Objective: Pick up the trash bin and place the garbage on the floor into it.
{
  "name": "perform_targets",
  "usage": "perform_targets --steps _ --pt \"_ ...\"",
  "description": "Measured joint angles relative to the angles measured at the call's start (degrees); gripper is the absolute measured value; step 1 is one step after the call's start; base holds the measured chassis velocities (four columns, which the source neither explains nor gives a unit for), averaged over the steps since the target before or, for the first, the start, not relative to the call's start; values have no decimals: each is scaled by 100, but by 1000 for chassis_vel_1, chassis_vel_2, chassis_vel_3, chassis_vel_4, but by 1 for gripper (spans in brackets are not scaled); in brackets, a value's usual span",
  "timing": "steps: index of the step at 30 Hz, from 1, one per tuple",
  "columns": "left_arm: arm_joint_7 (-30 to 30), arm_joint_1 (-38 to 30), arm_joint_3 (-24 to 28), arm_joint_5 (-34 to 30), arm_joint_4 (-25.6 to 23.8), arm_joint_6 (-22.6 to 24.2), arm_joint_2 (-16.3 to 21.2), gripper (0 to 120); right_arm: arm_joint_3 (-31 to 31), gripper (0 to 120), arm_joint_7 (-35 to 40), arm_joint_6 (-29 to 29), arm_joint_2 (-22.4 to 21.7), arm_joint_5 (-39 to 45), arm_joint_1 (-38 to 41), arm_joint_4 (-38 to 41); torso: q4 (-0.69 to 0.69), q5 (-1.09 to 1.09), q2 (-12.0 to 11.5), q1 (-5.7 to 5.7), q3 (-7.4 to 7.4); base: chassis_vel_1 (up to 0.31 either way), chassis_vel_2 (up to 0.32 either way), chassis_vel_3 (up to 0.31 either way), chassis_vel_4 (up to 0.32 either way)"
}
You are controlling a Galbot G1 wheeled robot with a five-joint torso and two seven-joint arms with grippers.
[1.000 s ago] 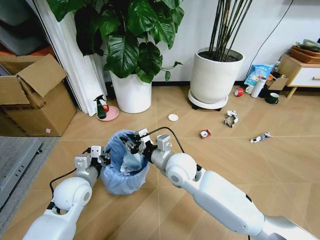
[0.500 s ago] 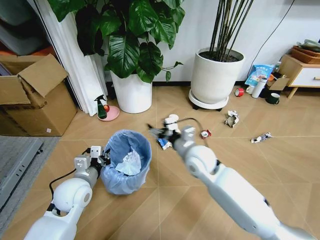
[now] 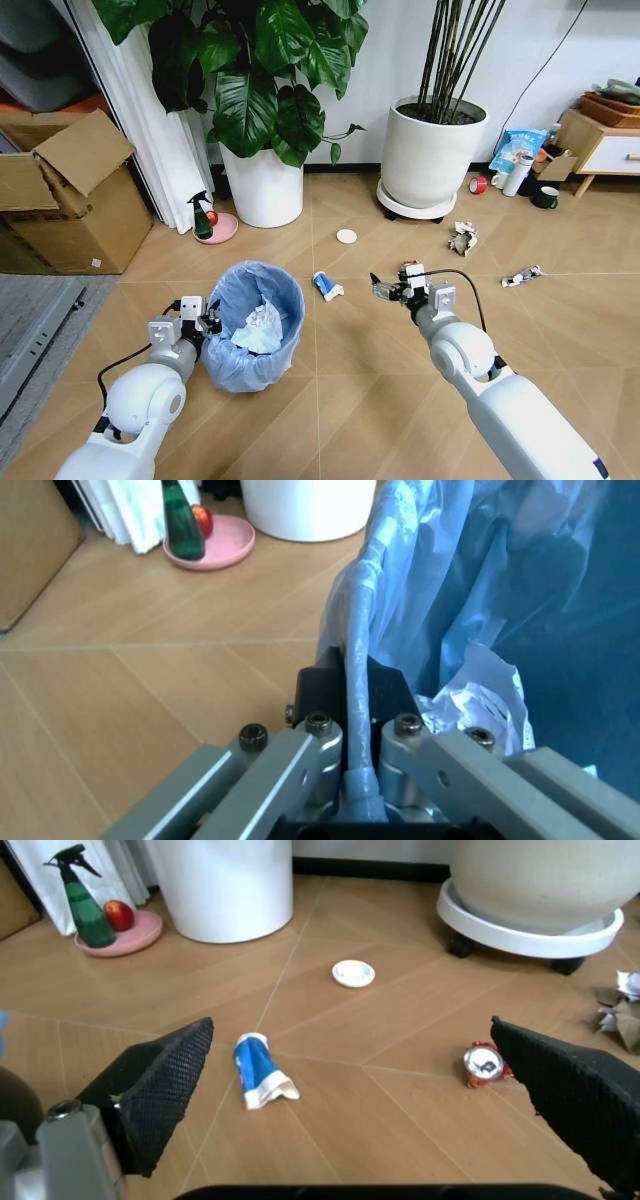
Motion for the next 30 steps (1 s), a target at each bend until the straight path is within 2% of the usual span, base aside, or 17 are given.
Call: perform_targets --steps 14,30 --pt "-29 27 31 7 -69 1 1 0 148 100 -101 32 -5 -144 -275 185 0 0 0 2 1 -159 152 166 -163" --pt "-42 69 18 -2 -115 8 37 0 70 100 -111 24 83 -180 -292 187 0 -1 0 1 1 -85 156 85 -164"
